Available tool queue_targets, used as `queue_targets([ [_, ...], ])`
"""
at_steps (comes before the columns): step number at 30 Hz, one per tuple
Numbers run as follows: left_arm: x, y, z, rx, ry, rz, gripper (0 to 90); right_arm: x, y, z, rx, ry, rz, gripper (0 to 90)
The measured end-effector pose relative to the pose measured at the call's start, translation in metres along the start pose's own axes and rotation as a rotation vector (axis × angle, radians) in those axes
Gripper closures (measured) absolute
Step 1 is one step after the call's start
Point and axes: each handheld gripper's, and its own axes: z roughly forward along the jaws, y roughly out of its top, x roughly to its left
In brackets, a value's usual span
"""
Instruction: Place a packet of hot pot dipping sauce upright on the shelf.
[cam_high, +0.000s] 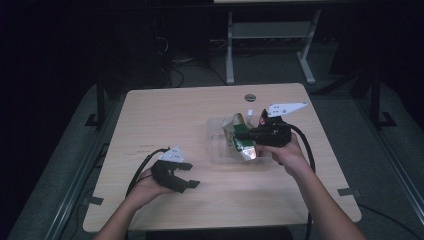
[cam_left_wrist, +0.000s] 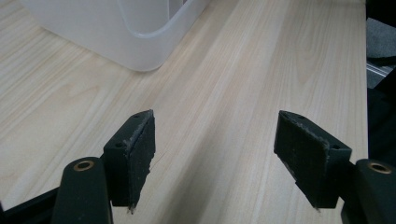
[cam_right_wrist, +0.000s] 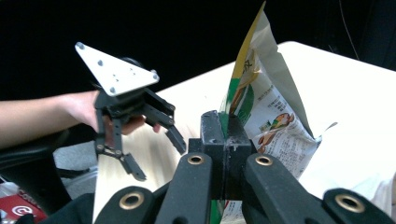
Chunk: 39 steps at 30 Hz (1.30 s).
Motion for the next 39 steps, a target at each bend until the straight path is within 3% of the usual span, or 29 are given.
queue_targets([
  [4,0.001,0.000,0.000,0.022,-0.001,0.020,28.5,-0.003,-0.004,0.006,0.021,-0.021,0.001,90.0],
  [13,-0.002,-0.001,0.004,0.017,-0.009,0.011,28.1,-0.015,-0.014,0.011,0.020,-0.059,0.038,89.8],
  [20,-0.002,0.000,0.005,0.029,-0.014,0.022,27.8,-0.013,-0.013,0.012,0.030,-0.083,0.016,85.9],
  [25,-0.002,0.000,0.005,0.020,-0.013,0.013,27.8,-0.010,-0.012,0.006,0.028,-0.108,0.010,71.8],
  [31,-0.002,0.000,0.004,0.026,-0.011,0.023,27.7,0.000,-0.011,-0.005,0.032,-0.119,-0.016,62.0],
  [36,-0.003,0.000,0.004,0.019,-0.014,0.011,27.7,0.009,-0.010,-0.020,0.024,-0.118,-0.022,62.0],
  [39,-0.003,0.000,0.004,0.017,-0.014,0.003,27.7,0.016,-0.014,-0.030,0.033,-0.111,-0.021,71.4],
])
